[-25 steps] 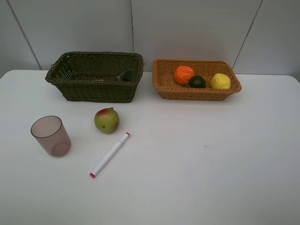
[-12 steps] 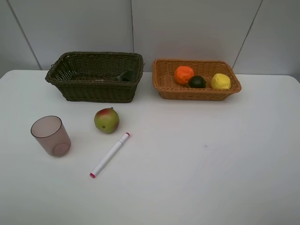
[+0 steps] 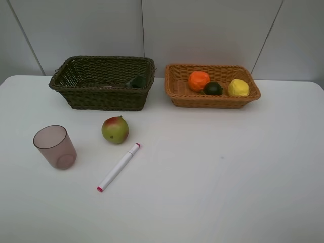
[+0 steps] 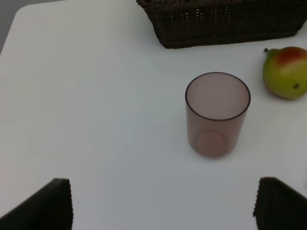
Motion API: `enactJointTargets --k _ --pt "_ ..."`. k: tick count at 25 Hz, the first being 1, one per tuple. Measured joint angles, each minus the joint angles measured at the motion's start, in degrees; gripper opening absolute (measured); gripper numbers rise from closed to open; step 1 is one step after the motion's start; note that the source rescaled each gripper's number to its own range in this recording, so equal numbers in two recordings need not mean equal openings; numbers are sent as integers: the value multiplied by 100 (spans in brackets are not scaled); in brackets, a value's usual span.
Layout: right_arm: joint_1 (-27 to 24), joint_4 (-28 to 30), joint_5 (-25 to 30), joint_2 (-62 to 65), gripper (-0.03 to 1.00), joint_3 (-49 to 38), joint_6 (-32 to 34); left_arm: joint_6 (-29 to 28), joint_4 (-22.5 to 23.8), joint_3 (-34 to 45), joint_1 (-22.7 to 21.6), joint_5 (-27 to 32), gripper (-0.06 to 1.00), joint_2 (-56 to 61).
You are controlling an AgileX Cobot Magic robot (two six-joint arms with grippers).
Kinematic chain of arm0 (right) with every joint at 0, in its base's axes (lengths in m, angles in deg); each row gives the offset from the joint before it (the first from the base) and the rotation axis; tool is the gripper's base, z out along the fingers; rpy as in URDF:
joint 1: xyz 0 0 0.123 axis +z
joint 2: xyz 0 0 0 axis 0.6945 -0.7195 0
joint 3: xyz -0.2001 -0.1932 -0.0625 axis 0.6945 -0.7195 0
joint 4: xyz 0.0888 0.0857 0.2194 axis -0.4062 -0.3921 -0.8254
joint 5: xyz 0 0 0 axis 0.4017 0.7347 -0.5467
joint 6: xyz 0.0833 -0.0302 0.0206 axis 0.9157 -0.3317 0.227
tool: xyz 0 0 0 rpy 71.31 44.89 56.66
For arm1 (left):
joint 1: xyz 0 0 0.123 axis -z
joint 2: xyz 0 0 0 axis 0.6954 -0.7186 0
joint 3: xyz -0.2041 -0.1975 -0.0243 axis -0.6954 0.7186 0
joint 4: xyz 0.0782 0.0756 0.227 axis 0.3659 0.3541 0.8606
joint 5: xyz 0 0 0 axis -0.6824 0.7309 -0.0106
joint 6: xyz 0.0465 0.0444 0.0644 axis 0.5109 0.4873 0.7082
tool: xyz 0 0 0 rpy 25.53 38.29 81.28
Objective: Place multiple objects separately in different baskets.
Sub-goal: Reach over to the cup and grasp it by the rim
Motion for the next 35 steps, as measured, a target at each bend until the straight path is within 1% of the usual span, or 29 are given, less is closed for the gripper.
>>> enactJointTargets --k 2,5,7,11,35 --pt "-181 0 0 0 100 0 0 0 0 0 0 0 100 0" --pt "-248 -33 0 0 100 0 -60 0 0 0 0 0 100 0" --pt "-248 -140 0 0 100 0 -191 0 0 0 0 0 100 0" --pt "-248 -286 0 0 100 0 -239 0 0 0 0 0 100 0" --pt "-248 -309 0 0 100 0 -239 0 0 0 0 0 100 0"
